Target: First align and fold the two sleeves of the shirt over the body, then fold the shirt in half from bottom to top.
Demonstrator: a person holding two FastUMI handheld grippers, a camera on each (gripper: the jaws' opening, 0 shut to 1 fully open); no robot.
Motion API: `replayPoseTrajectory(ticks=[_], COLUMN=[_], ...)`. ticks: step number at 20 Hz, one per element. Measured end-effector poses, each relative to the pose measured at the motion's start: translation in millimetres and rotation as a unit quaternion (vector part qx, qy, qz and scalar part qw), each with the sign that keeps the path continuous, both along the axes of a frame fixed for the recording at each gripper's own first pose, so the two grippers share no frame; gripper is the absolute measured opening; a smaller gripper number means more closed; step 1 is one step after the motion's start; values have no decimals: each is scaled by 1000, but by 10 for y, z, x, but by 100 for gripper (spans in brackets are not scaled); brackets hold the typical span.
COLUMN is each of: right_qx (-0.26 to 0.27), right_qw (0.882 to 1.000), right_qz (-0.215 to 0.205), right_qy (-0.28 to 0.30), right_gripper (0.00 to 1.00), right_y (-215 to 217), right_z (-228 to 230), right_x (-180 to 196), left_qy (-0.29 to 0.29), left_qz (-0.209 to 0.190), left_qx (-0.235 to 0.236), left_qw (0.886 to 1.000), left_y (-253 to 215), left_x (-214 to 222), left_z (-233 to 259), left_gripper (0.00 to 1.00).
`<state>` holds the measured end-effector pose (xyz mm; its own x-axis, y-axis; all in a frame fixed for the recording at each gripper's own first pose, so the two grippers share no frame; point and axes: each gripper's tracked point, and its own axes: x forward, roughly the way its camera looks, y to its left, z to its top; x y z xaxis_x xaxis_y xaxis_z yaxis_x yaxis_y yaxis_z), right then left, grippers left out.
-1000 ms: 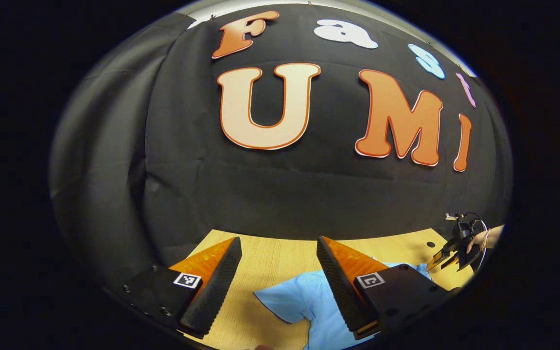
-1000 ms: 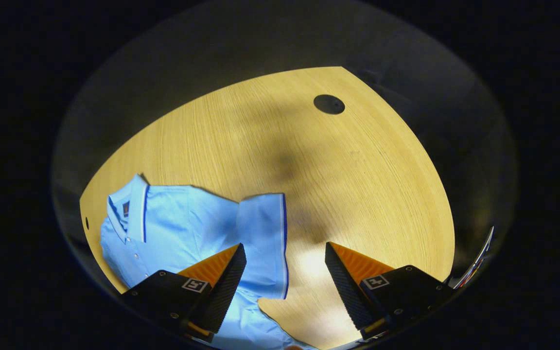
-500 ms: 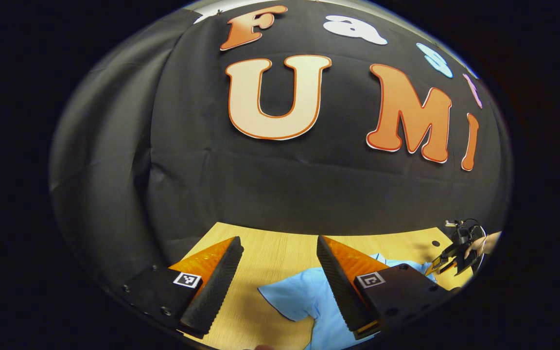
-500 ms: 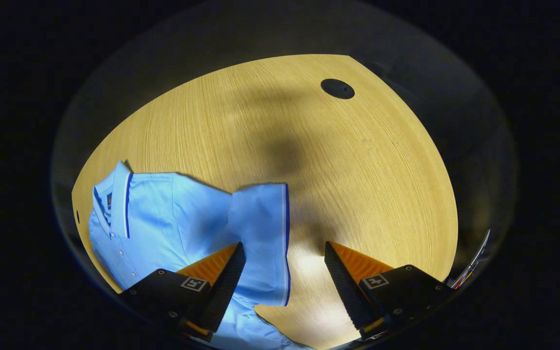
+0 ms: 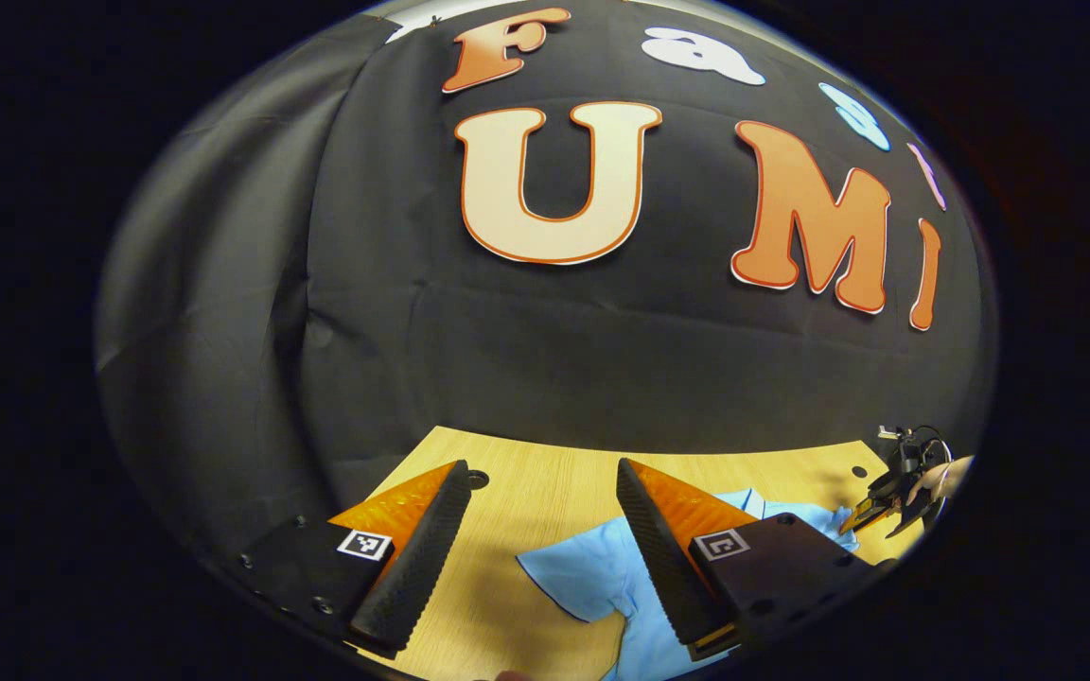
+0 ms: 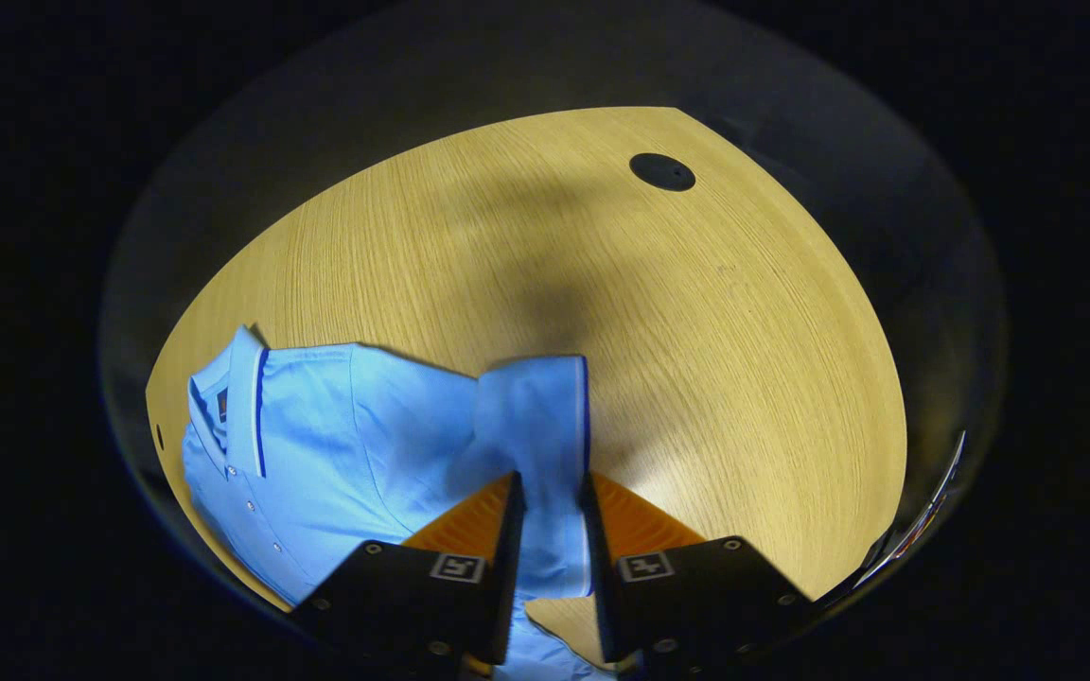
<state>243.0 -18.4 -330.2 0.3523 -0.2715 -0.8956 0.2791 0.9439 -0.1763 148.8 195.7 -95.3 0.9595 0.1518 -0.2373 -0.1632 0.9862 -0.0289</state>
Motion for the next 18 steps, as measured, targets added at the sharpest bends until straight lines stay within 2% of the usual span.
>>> replayPoseTrajectory(ticks=[1,2,4,10,15,18], right_qx=[2,4,9,-23,3,2], right_qw=[1000,1000,1000,994,987,978], right_qz=[-3,-2,9,80,126,177], right_qy=[-5,-9,-2,-65,-98,-108], right_gripper=[28,11,4,1,2,2], right_y=[-13,-15,39,351,969,1392], right_z=[19,22,26,494,754,788], right_x=[-5,0,-58,25,-72,-136], left_qy=[0,0,2,-2,-2,2], left_qz=[2,5,9,15,15,15], left_qx=[1,1,1,15,13,10], left_qw=[1000,1000,1000,1000,1000,1000], left_y=[17,35,96,309,395,434], left_x=[-7,-11,-45,-204,-299,-342], left_z=[-7,-6,-35,-9,-34,-37], left_gripper=[100,100,100,100,100,100])
